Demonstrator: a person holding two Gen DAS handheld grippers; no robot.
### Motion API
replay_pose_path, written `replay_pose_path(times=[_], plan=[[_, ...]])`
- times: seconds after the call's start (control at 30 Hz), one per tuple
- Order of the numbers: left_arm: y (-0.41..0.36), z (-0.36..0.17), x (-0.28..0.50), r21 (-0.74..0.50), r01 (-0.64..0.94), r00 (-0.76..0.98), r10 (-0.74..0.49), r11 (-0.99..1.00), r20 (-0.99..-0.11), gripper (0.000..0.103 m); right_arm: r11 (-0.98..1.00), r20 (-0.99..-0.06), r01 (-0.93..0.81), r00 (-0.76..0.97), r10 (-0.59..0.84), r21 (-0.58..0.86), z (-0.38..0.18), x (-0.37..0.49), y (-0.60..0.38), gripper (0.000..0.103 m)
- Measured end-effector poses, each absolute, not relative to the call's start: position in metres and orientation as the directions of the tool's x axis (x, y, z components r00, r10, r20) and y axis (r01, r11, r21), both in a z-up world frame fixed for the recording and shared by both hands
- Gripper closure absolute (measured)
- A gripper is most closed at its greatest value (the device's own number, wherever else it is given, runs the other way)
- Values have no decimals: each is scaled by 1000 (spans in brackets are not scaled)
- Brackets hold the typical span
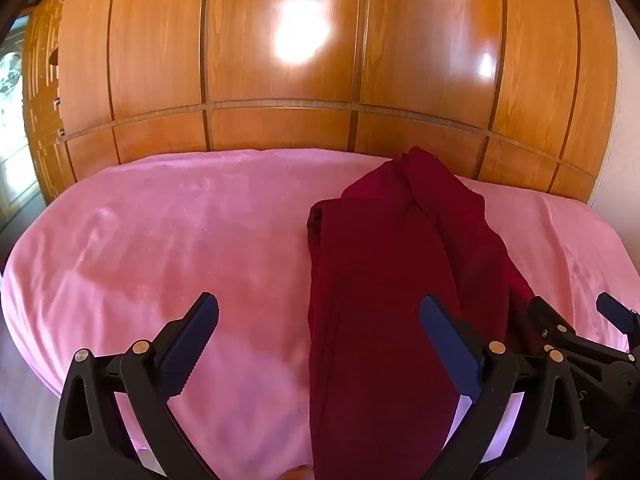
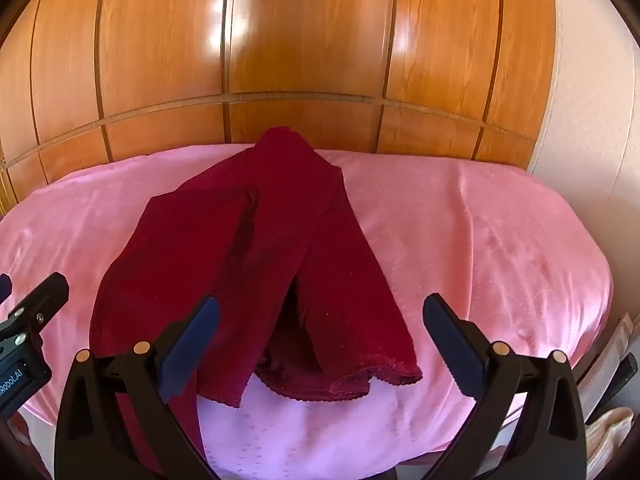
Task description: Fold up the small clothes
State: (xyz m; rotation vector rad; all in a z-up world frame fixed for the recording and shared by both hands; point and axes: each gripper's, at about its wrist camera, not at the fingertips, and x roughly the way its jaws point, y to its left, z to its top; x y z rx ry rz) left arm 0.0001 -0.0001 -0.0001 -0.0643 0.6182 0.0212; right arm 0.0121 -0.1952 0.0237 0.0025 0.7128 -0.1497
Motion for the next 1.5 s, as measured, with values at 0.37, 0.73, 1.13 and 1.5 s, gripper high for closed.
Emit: replay_pose_path(times=[0.37,0.73,1.13,1.5], plan=[[-2,-8,3,-54,-33,793,-7,998,-609,3,989,-682,143,718,-138,-50,4,16,-192,2],[-5,-4,1,-47,-13,811,-17,999,-585,3,989,-690,140,711,-139,-55,10,17,-192,2],[-8,0,-1,-41,4,812,-27,999,-583,3,989,-695,134,705,-142,-67,11,18,-191,2],[-8,0,-1,-43,9,811,-32,999,-585,3,988,-702,132,697,-147,-75,11,21,-188,2]])
